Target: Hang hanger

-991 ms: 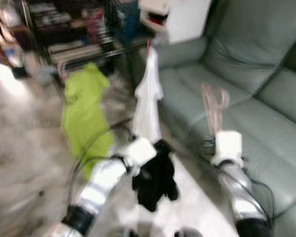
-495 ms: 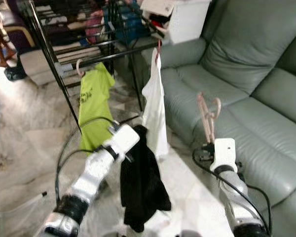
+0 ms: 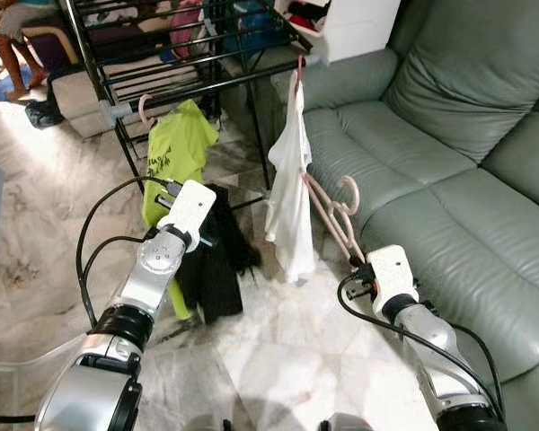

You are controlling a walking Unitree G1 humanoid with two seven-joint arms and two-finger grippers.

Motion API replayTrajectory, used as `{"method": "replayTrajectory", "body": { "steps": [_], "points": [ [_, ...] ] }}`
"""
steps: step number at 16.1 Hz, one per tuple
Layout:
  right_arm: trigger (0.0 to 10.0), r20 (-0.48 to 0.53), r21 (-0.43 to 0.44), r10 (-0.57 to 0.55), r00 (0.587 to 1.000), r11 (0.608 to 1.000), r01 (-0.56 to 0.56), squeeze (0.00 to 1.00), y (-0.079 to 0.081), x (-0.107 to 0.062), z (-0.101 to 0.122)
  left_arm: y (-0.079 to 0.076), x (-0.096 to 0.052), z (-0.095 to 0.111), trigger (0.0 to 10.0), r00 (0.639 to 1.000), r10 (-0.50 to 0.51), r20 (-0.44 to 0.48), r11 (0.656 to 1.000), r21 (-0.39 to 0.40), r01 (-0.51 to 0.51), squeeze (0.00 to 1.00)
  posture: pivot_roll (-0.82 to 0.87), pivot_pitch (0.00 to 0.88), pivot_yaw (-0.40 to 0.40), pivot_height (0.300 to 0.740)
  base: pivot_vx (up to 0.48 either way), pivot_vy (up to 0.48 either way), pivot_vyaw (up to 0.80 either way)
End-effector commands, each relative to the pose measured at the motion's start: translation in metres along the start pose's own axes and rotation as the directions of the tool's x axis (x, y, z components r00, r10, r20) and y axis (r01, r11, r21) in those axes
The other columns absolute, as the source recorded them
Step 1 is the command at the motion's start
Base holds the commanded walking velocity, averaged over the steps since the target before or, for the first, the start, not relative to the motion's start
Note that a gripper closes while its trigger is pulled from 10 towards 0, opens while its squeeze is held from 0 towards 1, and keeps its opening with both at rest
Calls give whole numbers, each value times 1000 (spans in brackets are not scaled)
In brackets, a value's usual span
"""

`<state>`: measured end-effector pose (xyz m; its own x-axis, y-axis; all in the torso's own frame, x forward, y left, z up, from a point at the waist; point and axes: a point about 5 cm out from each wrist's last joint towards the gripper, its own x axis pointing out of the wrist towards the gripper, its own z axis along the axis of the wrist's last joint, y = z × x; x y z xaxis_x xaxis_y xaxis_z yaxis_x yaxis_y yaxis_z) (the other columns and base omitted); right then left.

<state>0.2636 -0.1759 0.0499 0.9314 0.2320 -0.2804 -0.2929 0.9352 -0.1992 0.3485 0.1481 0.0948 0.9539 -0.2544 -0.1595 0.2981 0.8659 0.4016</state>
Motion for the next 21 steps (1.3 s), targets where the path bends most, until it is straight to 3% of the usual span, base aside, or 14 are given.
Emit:
{"method": "replayTrajectory", "body": {
  "steps": [1,2,3,6,8,10,14,17,21],
  "points": [
    [10000,29,-5,3,1000,1000,-3,0,0,1,7,5,1,4,10000,1000,12,17,1000,-2,-12,0,-55,0,72,740,0,0,0],
    [10000,27,-20,212,977,977,-211,0,5,-7,11,1,2,13,10000,994,-67,82,996,71,62,0,-56,0,76,740,0,0,0],
    [10000,15,-11,313,950,950,-313,0,8,-11,11,-1,1,15,10000,989,-99,107,991,104,88,0,-56,0,76,740,0,0,0],
    [10000,-34,-24,462,886,886,-463,0,10,-20,12,0,3,12,10000,993,-73,93,991,119,62,0,-55,0,67,740,0,0,0],
    [10000,-92,-46,549,831,831,-554,0,1,-31,12,2,4,11,10000,992,-71,102,988,142,57,0,-57,0,65,740,0,0,0],
    [10000,-136,-65,580,803,804,-591,0,-8,-39,12,4,4,10,10000,993,-69,99,985,164,52,0,-60,0,61,740,0,0,0],
    [10000,-198,-100,567,800,800,-592,0,-32,-47,15,11,3,-1,10000,999,-28,46,987,158,20,0,-70,0,59,740,0,0,0],
    [10000,-224,-77,610,760,766,-638,0,-29,-52,16,10,2,-2,10000,998,-28,56,987,161,19,0,-69,0,61,740,0,0,0],
    [10000,-226,-89,605,763,768,-635,0,-29,-52,15,7,2,-5,10000,997,-49,56,988,152,40,0,-71,0,63,740,0,0,0]
  ]
}}
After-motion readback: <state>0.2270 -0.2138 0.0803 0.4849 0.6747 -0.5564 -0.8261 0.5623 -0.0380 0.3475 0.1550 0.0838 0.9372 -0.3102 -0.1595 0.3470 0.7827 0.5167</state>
